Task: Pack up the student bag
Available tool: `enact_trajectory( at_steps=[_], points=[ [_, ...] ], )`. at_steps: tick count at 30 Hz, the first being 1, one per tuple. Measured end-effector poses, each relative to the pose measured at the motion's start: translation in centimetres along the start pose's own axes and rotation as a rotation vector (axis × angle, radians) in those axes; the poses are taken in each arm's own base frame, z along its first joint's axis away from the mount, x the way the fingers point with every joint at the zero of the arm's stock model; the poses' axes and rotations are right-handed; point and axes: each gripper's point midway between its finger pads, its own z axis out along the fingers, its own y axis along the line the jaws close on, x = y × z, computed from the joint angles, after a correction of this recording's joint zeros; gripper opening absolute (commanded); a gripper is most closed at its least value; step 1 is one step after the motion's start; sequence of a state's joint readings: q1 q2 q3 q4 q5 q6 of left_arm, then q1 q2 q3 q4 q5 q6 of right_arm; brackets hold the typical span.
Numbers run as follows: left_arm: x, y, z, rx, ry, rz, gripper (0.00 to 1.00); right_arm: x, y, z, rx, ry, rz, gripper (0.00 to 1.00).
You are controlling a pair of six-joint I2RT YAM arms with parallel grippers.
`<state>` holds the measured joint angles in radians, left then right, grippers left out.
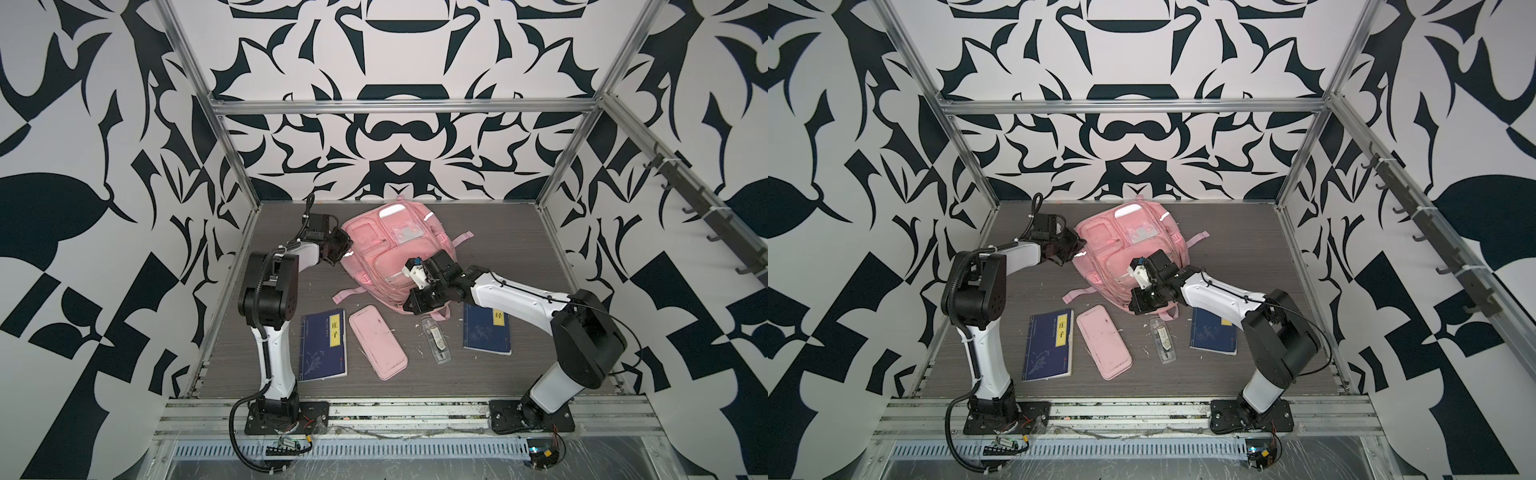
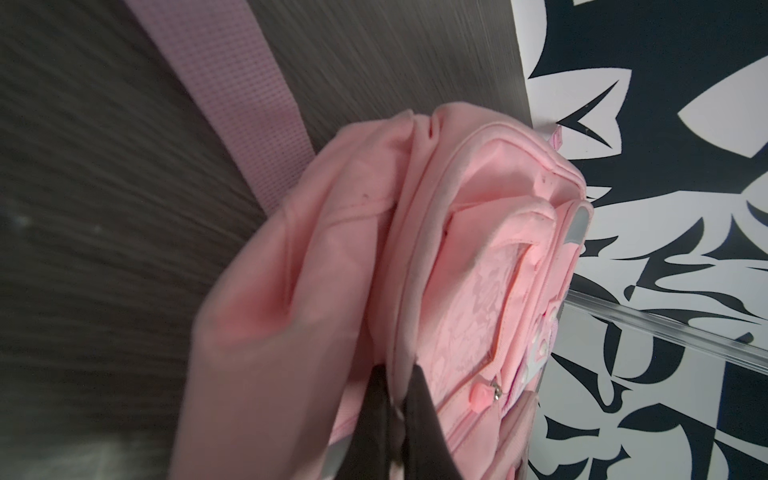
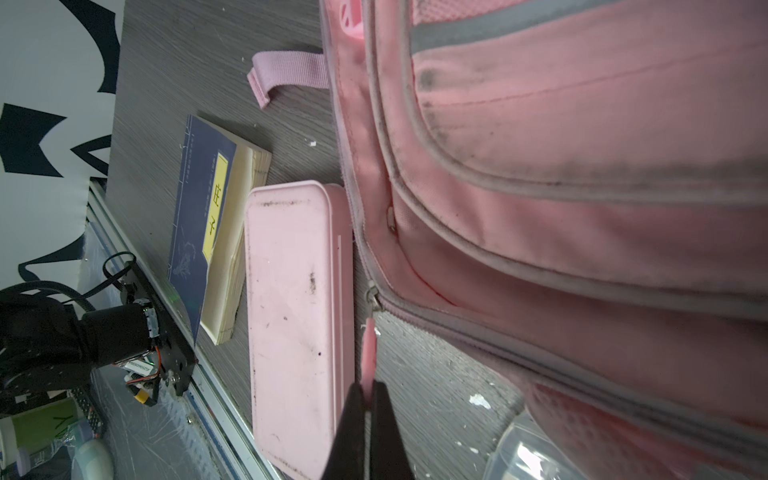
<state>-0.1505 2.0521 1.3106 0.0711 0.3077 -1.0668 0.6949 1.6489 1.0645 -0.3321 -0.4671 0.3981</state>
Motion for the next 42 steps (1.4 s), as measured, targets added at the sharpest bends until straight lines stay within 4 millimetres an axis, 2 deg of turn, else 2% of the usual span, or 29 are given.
enact_trajectory(
  at_steps=[7, 13, 19, 27, 32, 37, 42],
  points=[
    [-0.1, 0.2, 0.0, 0.007, -0.005, -0.009, 0.0, 0.2, 0.1, 2.2, -0.007, 0.018, 0.022, 0.0],
    [-0.1, 0.2, 0.1, 0.014, -0.009, -0.01, 0.0, -1.1, 1.1, 3.3, -0.026, 0.012, 0.022, 0.0],
    [-0.1, 0.2, 0.1, 0.016, -0.01, -0.013, 0.0, -3.0, 1.8, 4.6, -0.044, -0.003, 0.031, 0.0],
    [0.4, -0.1, 0.3, 0.018, -0.004, -0.02, 0.0, -6.9, 2.8, 7.5, -0.073, -0.022, 0.048, 0.0],
    [0.4, -0.1, 0.3, 0.017, -0.009, -0.022, 0.0, -8.4, 3.0, 8.8, -0.08, -0.03, 0.064, 0.0],
    [0.6, 0.3, 0.0, 0.032, -0.031, -0.046, 0.0, -8.5, 2.8, 8.8, -0.082, -0.032, 0.07, 0.0],
    [1.5, 1.3, -0.9, 0.067, -0.07, -0.149, 0.0, -8.7, 1.7, 6.8, -0.081, -0.053, 0.086, 0.0]
  ],
)
